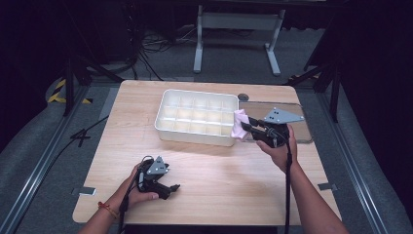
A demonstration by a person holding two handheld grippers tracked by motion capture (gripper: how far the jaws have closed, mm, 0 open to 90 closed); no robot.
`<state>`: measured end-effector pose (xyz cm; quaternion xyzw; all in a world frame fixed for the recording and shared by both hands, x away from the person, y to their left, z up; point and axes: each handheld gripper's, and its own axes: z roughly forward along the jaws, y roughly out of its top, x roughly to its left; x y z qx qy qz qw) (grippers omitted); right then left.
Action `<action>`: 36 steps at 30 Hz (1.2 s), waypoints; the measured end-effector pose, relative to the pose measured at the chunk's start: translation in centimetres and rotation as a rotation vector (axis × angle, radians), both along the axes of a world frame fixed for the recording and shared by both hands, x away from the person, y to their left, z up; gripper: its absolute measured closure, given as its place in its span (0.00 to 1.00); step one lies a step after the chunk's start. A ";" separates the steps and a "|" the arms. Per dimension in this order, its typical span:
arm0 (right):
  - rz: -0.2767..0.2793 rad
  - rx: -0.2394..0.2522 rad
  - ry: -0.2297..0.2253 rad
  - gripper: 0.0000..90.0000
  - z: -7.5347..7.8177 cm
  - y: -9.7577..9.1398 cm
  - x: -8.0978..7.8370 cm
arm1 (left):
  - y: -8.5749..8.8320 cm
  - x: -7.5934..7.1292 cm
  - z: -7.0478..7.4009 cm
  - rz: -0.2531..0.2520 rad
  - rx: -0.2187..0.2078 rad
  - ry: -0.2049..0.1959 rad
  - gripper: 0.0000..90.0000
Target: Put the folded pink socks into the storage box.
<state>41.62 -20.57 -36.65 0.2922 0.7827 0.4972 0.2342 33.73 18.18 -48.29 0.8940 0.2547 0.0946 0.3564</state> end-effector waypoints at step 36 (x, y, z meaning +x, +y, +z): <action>-0.023 -0.224 -0.011 0.81 -3.1 4.9 5.6 | 0.0 0.0 0.0 -0.002 -0.003 -0.003 0.16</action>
